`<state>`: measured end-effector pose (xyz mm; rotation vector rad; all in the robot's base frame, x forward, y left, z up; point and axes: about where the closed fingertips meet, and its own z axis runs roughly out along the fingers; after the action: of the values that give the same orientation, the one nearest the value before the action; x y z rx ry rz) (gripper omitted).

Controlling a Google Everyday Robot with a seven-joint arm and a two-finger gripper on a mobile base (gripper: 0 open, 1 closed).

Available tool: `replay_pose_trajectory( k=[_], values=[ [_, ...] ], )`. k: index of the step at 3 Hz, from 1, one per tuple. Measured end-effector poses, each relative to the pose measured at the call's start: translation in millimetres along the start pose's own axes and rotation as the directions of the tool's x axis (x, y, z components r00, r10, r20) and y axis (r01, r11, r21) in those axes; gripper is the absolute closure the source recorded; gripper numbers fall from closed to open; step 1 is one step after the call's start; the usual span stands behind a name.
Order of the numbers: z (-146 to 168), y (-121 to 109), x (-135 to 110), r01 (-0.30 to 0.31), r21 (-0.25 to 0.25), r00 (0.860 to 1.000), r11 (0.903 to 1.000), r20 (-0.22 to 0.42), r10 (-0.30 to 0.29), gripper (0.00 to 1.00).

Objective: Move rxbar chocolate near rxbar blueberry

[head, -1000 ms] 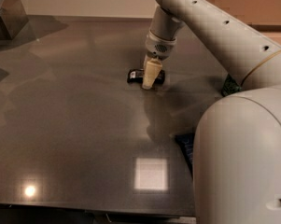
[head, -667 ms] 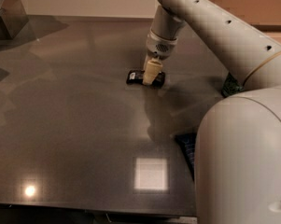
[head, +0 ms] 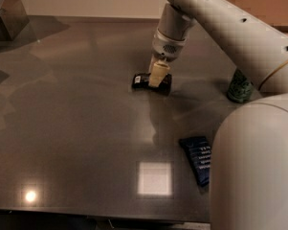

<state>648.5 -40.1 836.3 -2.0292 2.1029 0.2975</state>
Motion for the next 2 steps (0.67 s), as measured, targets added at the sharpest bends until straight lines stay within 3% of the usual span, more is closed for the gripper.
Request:
replay_pose_trajectory(
  k=[2],
  values=[
    [-38.3, 67.5, 9.0, 0.053, -0.028, 0.999, 0.9982, 0.013, -0.052, 1.00]
  ],
)
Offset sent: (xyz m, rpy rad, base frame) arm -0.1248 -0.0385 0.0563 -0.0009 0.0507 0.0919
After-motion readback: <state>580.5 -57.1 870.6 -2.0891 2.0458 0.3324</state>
